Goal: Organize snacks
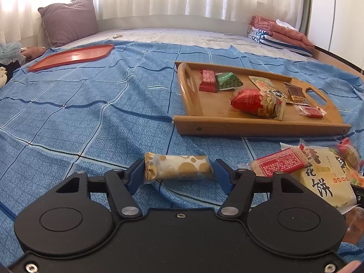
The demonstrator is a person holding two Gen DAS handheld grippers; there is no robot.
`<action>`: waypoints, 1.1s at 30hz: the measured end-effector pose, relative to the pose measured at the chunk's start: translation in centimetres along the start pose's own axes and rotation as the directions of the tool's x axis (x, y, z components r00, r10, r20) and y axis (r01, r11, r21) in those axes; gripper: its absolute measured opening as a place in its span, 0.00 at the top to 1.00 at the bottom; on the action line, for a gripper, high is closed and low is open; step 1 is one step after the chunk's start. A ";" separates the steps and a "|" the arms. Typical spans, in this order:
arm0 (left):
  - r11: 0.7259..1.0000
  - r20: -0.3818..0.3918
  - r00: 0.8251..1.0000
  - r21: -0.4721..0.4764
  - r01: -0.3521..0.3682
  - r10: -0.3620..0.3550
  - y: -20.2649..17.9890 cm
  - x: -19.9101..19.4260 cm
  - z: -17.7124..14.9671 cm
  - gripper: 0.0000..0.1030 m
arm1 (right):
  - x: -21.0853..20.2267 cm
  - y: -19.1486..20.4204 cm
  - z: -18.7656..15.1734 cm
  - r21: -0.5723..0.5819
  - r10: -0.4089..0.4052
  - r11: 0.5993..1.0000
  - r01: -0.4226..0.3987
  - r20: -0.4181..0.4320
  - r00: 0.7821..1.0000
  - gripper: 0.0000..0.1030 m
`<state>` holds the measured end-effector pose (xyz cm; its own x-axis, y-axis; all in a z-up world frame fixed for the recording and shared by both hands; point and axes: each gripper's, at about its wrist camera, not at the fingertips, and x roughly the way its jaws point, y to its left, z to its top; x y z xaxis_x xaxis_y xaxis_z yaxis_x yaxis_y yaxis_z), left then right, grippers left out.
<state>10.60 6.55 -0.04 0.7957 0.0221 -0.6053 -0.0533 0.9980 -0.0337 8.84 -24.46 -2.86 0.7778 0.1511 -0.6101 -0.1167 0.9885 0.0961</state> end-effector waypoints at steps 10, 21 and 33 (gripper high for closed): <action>1.000 0.035 0.999 0.019 0.002 -0.002 0.2 -0.8 0.1 0.48 | -0.2 0.2 0.0 -0.008 -0.002 1.000 0.002 0.013 1.000 0.10; 0.991 0.093 0.995 0.132 -0.031 0.019 -0.6 -2.2 -0.3 0.40 | -1.0 0.9 0.5 -0.012 -0.011 1.000 0.010 -0.014 1.000 0.37; 0.984 0.068 0.995 0.156 -0.083 0.073 -2.3 -0.1 -0.8 0.20 | -0.9 0.5 0.2 -0.003 -0.013 1.000 0.013 -0.005 1.000 0.25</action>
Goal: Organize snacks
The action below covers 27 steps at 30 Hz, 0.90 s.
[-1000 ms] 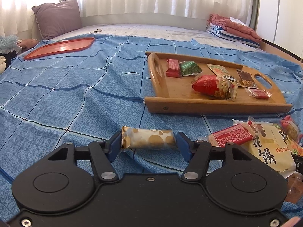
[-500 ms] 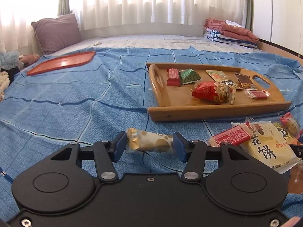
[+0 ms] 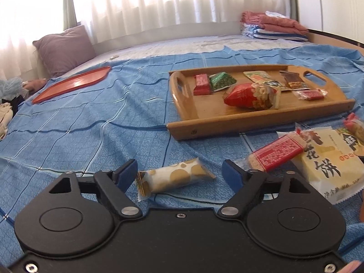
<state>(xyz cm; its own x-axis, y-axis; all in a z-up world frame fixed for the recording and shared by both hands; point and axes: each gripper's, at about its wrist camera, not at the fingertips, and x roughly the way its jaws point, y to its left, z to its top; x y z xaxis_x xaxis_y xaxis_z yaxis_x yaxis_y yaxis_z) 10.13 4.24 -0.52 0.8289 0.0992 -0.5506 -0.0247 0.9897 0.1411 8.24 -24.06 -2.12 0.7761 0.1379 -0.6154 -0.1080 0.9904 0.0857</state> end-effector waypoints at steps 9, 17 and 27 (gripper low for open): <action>0.992 -0.058 0.998 -0.123 0.020 -0.027 1.1 1.2 0.2 0.33 | 1.1 1.3 0.1 -0.042 -0.007 0.999 0.007 0.015 1.000 0.27; 0.994 -0.013 0.999 -0.102 0.034 -0.035 1.0 -0.6 0.5 0.52 | 0.1 1.4 0.0 -0.024 -0.003 1.000 0.004 0.035 0.999 0.37; 0.996 0.076 0.995 -0.042 0.073 -0.070 0.0 -3.5 2.4 0.52 | -2.5 0.5 1.0 0.015 -0.014 1.000 0.012 0.086 0.996 0.37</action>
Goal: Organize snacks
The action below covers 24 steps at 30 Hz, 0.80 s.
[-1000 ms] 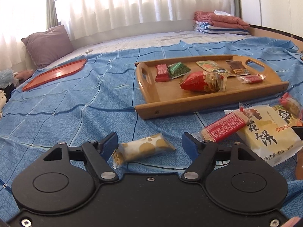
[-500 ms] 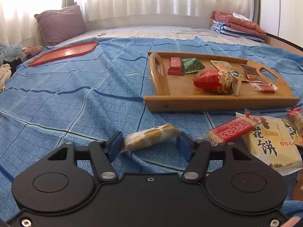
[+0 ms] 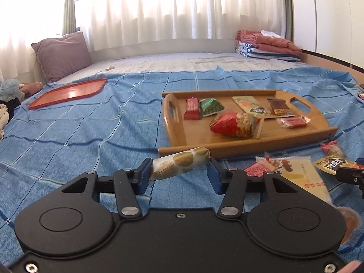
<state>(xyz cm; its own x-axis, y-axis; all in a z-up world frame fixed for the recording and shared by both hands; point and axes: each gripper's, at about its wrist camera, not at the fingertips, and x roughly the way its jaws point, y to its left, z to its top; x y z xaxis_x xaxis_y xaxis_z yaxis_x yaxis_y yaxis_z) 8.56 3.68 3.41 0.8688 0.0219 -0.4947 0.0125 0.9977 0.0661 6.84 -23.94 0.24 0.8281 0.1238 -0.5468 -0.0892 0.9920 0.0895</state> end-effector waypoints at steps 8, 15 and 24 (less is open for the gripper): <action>1.000 0.011 1.000 0.012 0.018 -0.018 -0.5 0.5 2.4 0.52 | -0.7 -0.7 2.8 0.008 -0.026 1.000 0.025 0.047 0.999 0.72; 0.999 0.014 0.999 0.025 0.033 -0.033 -0.8 0.5 2.3 0.52 | 0.2 -0.4 1.8 -0.013 0.019 1.000 -0.020 -0.075 0.997 0.37; 0.999 -0.020 0.999 0.022 0.045 -0.044 -0.9 0.9 1.3 0.52 | 2.6 1.2 -0.8 0.010 -0.024 1.000 0.026 -0.156 0.988 0.16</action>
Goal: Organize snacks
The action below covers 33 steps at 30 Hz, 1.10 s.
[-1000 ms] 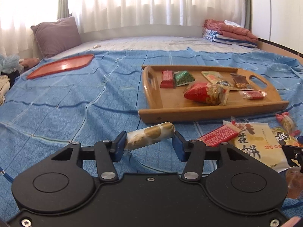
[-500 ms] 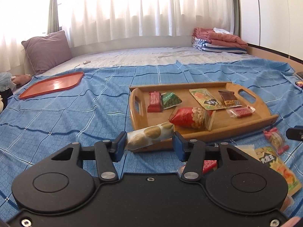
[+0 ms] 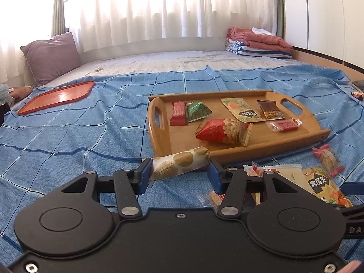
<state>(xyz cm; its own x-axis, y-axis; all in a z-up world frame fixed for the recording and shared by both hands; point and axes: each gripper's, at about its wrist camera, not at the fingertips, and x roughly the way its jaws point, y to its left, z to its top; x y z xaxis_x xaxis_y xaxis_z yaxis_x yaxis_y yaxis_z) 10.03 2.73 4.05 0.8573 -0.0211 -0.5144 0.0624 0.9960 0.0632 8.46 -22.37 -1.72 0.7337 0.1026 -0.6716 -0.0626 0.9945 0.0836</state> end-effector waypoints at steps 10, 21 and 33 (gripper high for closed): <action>1.000 0.004 1.000 -0.015 -0.002 0.002 0.5 0.2 0.2 0.52 | -0.5 -0.7 0.6 0.066 0.002 0.998 -0.006 0.059 0.998 0.40; 1.000 0.024 1.000 -0.011 0.010 -0.009 0.4 1.9 3.0 0.52 | -2.4 -2.2 4.9 0.110 0.012 0.993 -0.031 0.167 0.986 0.40; 0.998 -0.025 0.999 -0.055 0.035 -0.036 0.5 8.4 8.0 0.52 | 2.1 -3.6 14.5 0.130 0.056 0.988 -0.082 0.191 0.980 0.40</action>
<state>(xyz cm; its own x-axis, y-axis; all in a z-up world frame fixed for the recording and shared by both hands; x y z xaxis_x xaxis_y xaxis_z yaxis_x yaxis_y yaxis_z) 21.34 2.36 6.64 0.8412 -0.0548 -0.5379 0.0640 0.9980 -0.0017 20.04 -25.97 7.18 0.8447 0.1530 -0.5130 -0.0340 0.9717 0.2338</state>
